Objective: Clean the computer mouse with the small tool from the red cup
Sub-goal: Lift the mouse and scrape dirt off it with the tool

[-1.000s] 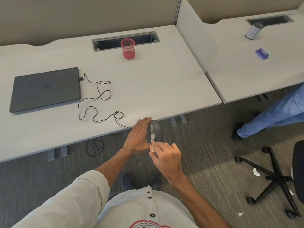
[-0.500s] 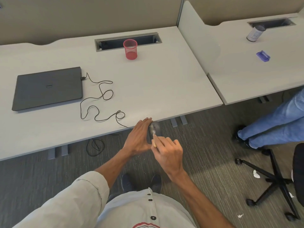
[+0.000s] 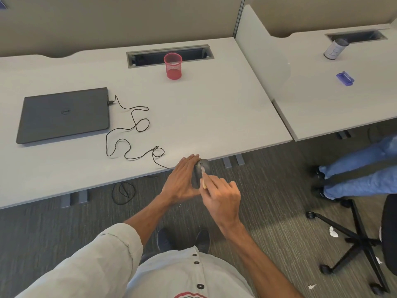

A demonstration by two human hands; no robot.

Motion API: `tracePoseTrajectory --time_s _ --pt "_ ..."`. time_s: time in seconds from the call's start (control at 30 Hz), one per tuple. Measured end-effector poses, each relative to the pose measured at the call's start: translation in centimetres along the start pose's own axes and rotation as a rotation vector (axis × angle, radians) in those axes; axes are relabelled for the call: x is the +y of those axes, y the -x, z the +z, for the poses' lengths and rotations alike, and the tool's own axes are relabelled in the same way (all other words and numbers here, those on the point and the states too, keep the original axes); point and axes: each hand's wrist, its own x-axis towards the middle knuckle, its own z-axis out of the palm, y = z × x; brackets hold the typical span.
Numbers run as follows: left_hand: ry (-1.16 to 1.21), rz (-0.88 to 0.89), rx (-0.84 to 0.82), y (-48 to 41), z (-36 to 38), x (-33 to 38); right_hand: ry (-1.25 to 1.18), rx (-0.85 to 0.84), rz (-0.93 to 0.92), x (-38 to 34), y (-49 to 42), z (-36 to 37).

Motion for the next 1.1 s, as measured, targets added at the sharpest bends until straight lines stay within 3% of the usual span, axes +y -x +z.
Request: tracePoseTrajectory --time_s 0.33,0.6,0.9,1.1 --pt "-0.006 0.039 -0.03 -0.2 -0.2 -0.5 -0.039 -0.126 -0.044 -1.3 0.4 1.0" --pt "-0.006 0.022 -0.022 -0.1 -0.5 -0.7 -0.062 -0.022 0.003 -0.6 -1.2 0.9" --pt "-0.02 0.057 -0.048 -0.3 -1.0 -0.9 -0.063 -0.099 -0.058 -1.6 -0.8 2.0" --pt "0.033 0.034 -0.029 0.1 -0.9 -0.9 -0.143 -0.039 0.011 -1.2 -0.2 1.9"
